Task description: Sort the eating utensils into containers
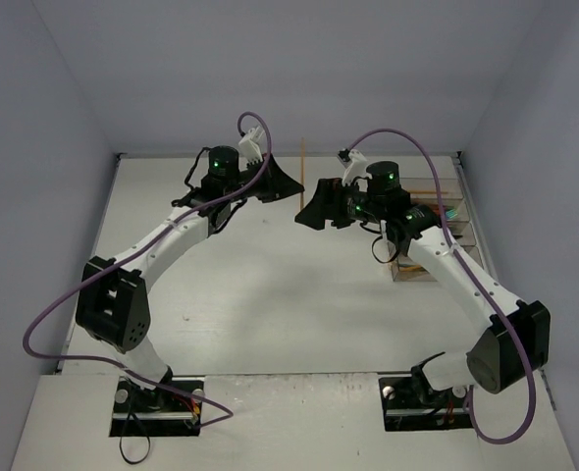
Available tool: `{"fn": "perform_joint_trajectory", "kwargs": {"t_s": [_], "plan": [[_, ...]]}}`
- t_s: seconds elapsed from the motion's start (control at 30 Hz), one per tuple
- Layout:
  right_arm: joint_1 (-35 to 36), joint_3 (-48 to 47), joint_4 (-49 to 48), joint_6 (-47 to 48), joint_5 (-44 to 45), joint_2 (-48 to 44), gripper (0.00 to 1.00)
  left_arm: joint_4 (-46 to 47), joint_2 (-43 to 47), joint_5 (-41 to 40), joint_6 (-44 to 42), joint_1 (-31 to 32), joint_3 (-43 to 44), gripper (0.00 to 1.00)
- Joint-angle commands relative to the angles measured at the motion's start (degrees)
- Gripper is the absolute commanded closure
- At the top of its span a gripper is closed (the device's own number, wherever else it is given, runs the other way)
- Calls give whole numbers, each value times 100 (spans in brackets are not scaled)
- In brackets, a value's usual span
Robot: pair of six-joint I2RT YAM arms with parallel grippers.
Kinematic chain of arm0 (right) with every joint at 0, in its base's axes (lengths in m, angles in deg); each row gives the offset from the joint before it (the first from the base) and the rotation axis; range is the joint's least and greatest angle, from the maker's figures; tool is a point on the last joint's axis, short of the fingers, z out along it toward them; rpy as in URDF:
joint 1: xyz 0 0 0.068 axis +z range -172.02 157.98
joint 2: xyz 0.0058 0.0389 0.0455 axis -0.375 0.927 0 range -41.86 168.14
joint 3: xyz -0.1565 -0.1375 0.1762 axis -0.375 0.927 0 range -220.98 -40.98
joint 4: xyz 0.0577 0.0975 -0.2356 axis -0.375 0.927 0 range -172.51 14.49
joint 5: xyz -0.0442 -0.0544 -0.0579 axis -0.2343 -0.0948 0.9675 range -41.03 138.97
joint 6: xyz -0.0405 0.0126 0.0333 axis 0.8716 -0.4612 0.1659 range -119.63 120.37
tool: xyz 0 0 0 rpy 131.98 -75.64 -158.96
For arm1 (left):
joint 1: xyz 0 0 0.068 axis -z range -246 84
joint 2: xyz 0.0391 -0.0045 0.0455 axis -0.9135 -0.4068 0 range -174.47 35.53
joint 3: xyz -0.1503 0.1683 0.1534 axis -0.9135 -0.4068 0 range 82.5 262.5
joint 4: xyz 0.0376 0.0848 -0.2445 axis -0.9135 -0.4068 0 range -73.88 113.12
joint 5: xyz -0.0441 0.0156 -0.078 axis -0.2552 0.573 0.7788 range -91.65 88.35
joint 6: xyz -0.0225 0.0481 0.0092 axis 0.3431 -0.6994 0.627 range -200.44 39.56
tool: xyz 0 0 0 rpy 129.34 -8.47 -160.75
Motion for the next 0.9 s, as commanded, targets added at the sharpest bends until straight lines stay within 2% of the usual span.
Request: {"fn": "perform_joint_trajectory", "kwargs": {"t_s": [0.0,0.2,0.7,0.87], "plan": [[34,-361,-314,143,-266,66,24,1097,416,705,251,122,142,100],[37,-452,-314,240,-313,171,32,1400,524,920,396,181,4,100],[10,-527,-332,314,-32,86,67,1541,518,1021,374,243,-135,100],[2,-550,-335,306,63,-14,87,1585,538,984,385,252,-238,100]]}}
